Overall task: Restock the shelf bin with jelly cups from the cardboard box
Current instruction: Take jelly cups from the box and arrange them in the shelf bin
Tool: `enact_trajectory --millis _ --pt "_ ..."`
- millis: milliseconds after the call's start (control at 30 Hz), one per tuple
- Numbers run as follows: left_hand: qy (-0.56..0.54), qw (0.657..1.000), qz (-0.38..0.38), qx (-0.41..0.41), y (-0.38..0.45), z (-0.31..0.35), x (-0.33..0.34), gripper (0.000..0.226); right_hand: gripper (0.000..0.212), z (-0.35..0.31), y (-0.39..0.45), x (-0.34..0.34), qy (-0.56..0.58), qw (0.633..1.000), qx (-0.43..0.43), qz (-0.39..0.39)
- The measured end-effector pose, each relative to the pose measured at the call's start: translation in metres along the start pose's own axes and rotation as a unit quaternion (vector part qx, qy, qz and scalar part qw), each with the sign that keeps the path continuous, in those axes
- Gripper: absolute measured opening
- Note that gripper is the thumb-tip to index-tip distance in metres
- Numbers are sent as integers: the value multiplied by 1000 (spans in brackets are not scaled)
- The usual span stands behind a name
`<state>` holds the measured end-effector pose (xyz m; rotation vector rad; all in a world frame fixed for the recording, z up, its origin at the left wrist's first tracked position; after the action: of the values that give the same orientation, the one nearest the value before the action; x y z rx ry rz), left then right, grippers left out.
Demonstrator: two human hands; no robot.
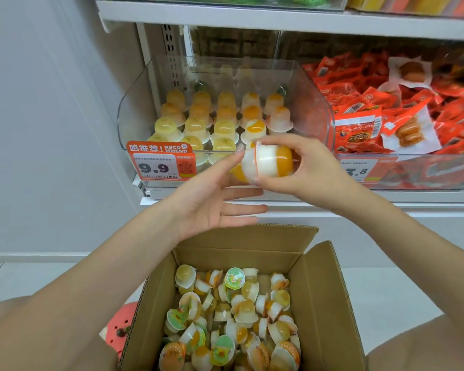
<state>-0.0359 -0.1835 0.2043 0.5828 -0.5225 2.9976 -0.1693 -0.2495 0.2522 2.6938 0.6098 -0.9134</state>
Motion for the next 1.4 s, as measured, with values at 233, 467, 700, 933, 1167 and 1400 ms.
enact_trajectory --millis 233,467,700,933,1167,1400 --pt "314 938 129 66 11 31 -52 34 62 -26 103 -66 -400 915 -22 33" --pt "316 940 108 72 21 33 -53 36 67 15 143 -27 -552 826 27 -115" --pt "311 942 107 69 26 33 -56 35 60 39 151 -12 -553 817 64 -149" --pt "310 942 110 70 27 33 -56 36 61 44 154 -9 -530 833 76 -140" --pt "315 940 111 68 26 32 -55 35 66 49 154 -7 -535 831 63 -136" --pt "352 927 106 74 25 28 -54 35 39 11 108 -38 -499 864 -60 23"
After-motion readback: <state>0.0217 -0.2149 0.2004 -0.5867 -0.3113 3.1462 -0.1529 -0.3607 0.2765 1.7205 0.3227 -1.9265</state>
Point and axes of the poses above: each hand's wrist, its own y-axis towards the middle knuckle, its own x-axis out of the palm, z = x × y, the point moved 5 cm from there along y, towards the middle knuckle, and after that the axes turned 9 degrees about x, right-handed, at the moved point
